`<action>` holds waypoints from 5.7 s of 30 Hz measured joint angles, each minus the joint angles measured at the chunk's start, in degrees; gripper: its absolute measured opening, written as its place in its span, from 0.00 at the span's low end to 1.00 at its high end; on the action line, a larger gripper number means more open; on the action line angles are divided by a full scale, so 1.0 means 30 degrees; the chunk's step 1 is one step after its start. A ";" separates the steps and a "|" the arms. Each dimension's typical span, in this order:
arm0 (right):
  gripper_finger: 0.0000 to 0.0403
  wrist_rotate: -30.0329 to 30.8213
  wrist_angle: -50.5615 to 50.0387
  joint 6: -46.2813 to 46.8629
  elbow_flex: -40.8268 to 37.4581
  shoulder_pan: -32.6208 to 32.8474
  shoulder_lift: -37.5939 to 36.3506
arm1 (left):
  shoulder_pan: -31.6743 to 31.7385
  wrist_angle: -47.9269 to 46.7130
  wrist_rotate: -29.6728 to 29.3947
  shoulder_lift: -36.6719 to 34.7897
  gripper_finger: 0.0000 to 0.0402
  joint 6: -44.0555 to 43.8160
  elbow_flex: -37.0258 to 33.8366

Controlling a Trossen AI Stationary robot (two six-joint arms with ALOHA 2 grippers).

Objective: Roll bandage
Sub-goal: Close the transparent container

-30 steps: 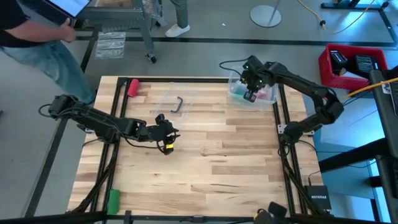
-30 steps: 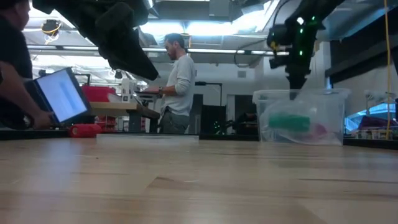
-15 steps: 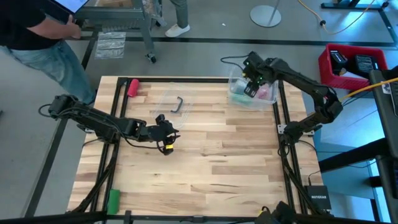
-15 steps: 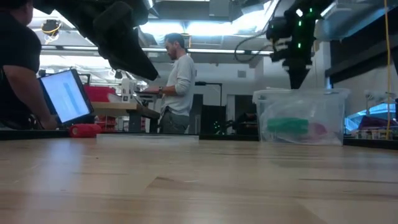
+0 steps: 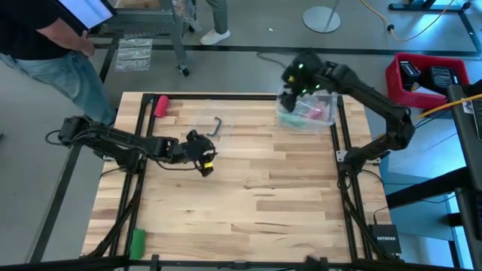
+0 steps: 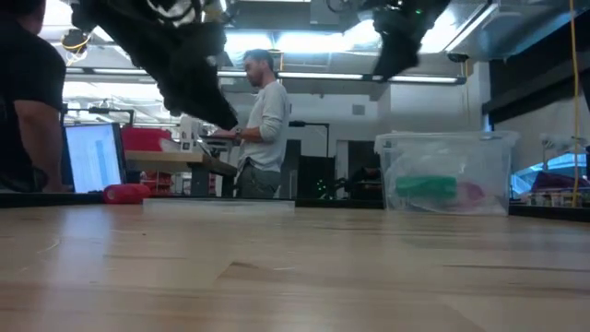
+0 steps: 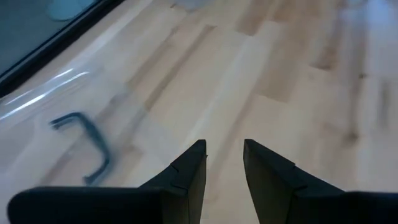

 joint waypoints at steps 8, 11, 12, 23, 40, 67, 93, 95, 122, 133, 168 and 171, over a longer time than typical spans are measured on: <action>0.60 -0.0483 0.9003 -0.0264 -0.4559 0.5126 0.0017 | 0.3593 -0.3220 0.0184 0.0015 0.25 0.0513 -0.0061; 0.60 -0.0472 1.1837 -0.0256 -0.6627 0.6644 0.0119 | 0.4224 -0.3219 0.2450 0.0015 0.25 0.2085 -0.0528; 0.60 -0.0471 1.2515 -0.0258 -0.7278 0.7090 0.0124 | 0.4325 -0.3243 0.3324 0.0018 0.25 0.2814 -0.0700; 0.60 -0.0036 2.1806 0.1711 -1.3518 1.1015 0.0124 | 0.4869 -0.2554 0.5716 0.1289 0.25 0.9454 -0.1404; 0.60 0.3083 2.5534 0.2961 -1.5822 1.2525 0.1335 | 0.5702 -0.0385 0.6238 0.5100 0.20 1.1953 -0.1362; 0.60 0.3352 2.5651 0.3744 -1.5793 1.3402 0.1676 | 0.1301 -0.2775 0.4096 -0.1661 0.00 0.9293 0.0925; 0.60 1.2447 3.0386 -0.6786 -1.5793 1.5080 0.2468 | -0.0112 0.7269 0.3775 -0.2732 0.00 0.5234 0.0889; 0.60 1.3935 3.1438 -0.7739 -1.5797 1.5132 0.2792 | -0.0112 0.8239 0.3877 -0.2732 0.00 0.4821 0.0882; 0.52 1.6393 3.4164 -1.5210 -1.2755 1.4440 0.4371 | -0.0535 1.1287 0.4409 -0.2674 0.00 0.3268 0.0864; 0.08 1.6386 3.3627 -1.5183 -1.2748 1.4488 0.4371 | -0.0428 1.1352 0.4350 -0.2674 0.02 0.2897 0.0867; 0.08 1.2975 0.1963 -0.6038 0.2125 0.9091 -0.0321 | 0.2059 -0.0091 0.2682 -0.7567 0.33 0.4553 0.0867; 0.08 1.0694 -0.1348 -0.4941 0.3993 0.6729 -0.0321 | 0.2059 -0.0228 0.2682 -0.7146 0.33 0.4488 0.0867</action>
